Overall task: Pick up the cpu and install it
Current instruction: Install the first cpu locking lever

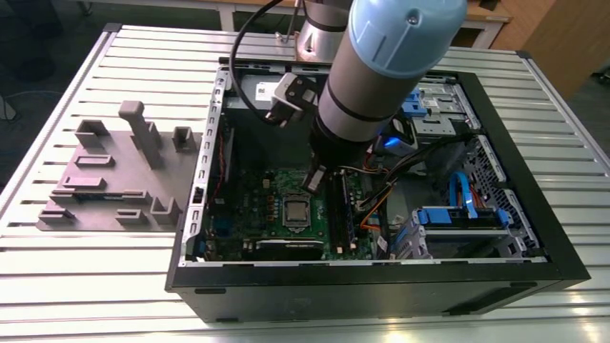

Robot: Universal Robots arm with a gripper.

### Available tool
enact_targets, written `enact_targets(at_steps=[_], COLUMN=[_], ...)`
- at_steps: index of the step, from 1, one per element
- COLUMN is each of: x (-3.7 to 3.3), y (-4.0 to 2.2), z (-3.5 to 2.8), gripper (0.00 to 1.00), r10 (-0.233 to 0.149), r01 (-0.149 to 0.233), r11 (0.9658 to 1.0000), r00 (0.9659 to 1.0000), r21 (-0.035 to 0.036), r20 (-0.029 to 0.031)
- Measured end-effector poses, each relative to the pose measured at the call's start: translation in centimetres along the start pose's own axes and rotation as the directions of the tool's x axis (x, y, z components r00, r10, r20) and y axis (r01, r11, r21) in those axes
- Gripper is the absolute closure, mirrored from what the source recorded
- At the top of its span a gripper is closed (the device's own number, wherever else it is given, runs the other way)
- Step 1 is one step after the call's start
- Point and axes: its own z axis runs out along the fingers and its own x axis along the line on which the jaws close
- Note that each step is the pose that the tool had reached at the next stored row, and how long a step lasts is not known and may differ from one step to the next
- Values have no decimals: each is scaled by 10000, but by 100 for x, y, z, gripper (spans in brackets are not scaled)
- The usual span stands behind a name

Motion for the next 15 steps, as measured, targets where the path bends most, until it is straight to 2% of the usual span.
enact_targets(at_steps=[6, 12, 15], x=[23, 28, 34], y=[-12, -16, -20], z=[-5, 5, 9], gripper=[90, 90, 90], r10=[-234, -881, -1001], r01=[234, 881, 1000], r11=[9997, 9961, 9950], r00=[9997, 9961, 9949], r21=[52, -22, -39], r20=[5, -93, -116])
